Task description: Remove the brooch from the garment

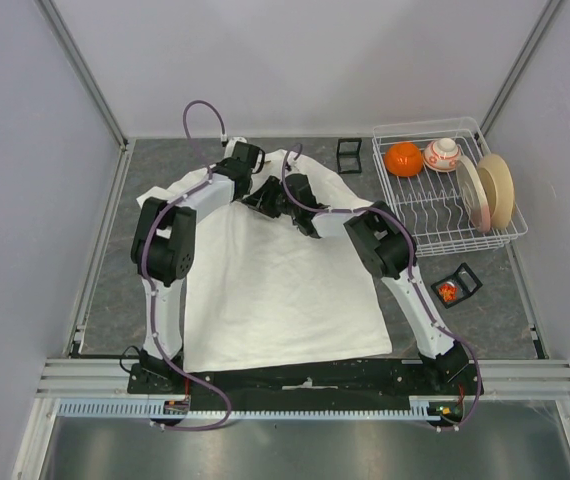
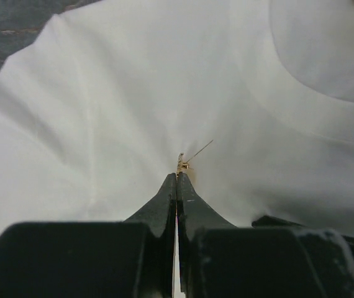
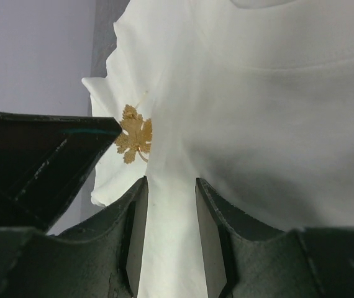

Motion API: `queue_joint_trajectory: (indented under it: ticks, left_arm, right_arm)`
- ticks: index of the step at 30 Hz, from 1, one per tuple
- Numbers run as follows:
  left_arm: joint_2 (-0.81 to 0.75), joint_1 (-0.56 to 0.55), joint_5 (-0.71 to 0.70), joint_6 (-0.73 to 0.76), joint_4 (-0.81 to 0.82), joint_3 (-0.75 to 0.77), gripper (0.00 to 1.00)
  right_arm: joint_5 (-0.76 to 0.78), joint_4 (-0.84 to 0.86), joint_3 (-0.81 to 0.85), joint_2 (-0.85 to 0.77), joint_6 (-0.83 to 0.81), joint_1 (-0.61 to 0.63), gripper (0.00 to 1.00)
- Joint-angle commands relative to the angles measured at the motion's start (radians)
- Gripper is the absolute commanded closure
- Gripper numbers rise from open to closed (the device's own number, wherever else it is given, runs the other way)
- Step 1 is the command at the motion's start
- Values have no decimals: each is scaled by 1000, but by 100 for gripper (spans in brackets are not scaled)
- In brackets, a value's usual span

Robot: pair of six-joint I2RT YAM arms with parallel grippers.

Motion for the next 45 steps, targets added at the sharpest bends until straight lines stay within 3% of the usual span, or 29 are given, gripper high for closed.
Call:
queue_joint_trajectory:
  ticks: [1,5,8,13,18,27,31,34,37,39,45]
  left_arm:
    - [30,7,-208,-11,-58,103,98]
    - [-71,11,-192,-56,-18,36,98]
    - [-215,21,-16,-28,167,-105,98]
    - [-272,89,423,-34,299,-176,98]
    - [-248,183,935,-122,620,-308,98]
    - [-239,189,1221,-125,1079,-495,98]
    - [-191,189,1305,-178,1229,-526,98]
    - [-154,189,1362,-243,1333,-526,98]
    - [-151,189,1368,-263,1362,-534,98]
    - [-151,189,1368,-264,1370,-540,98]
    - [-147,189,1373,-260,1320,-529,98]
  right_arm:
    - [66,-102,-35,-18,12,-9,55]
    - [28,-80,-20,-20,-17,-12,55]
    - [-42,-19,-10,-31,-60,-18,55]
    - [-165,102,-52,-78,-125,-55,52]
    - [-241,214,-130,-130,-149,-135,49]
    - [-207,297,-334,-291,-275,-219,43]
    - [-207,290,-307,-317,-284,-235,39]
    - [-202,192,-233,-330,-332,-235,36]
    - [-198,132,-179,-331,-401,-239,33]
    - [-221,171,-226,-333,-398,-251,28]
    - [-325,415,-238,-247,-169,-308,23]
